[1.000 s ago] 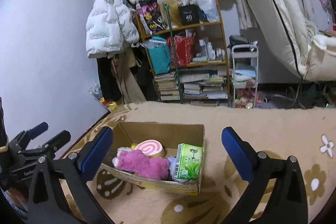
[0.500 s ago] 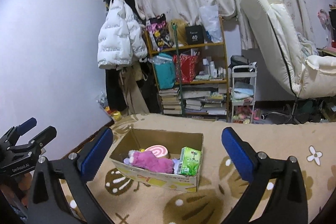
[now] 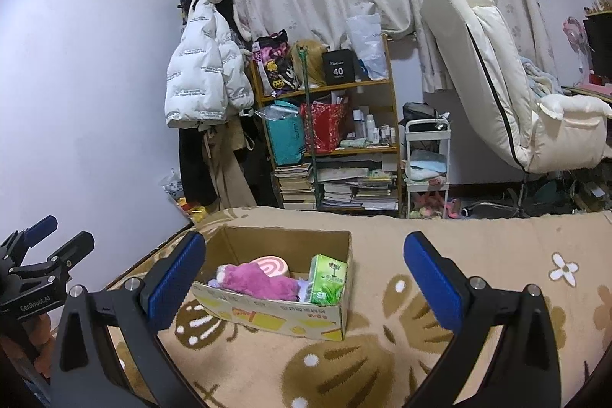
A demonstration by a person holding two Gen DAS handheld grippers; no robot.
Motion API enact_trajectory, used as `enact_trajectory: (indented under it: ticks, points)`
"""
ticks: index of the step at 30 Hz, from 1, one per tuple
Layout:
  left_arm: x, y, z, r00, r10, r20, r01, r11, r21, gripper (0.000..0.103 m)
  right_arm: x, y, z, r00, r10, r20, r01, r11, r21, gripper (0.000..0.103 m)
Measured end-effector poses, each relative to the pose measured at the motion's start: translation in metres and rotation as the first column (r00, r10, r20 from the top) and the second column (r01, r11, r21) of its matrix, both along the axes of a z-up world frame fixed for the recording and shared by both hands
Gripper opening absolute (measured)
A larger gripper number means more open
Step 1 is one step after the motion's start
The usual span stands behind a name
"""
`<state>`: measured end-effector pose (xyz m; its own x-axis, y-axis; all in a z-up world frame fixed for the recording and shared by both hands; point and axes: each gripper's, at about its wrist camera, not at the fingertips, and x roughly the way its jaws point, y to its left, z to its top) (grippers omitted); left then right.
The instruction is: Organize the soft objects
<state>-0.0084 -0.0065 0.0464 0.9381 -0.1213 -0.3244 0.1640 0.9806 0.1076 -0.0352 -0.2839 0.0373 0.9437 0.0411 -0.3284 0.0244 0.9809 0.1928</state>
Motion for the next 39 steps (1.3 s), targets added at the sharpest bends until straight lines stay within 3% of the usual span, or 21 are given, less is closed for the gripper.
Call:
enact_trajectory:
  ticks: [14,39]
  points:
    - [0.021,-0.007,-0.028,0.996,-0.020,-0.082,0.022,0.999,0.028,0.101,0.007,-0.004,-0.022,0.999,-0.016,-0.034,0.015,0.999,-0.036,0.103]
    - [0.020,-0.009,-0.030,0.995,-0.027,-0.095,0.030,0.999,0.026,0.101,0.010,-0.012,-0.026,0.999,-0.024,-0.045,0.023,0.999,-0.024,0.103]
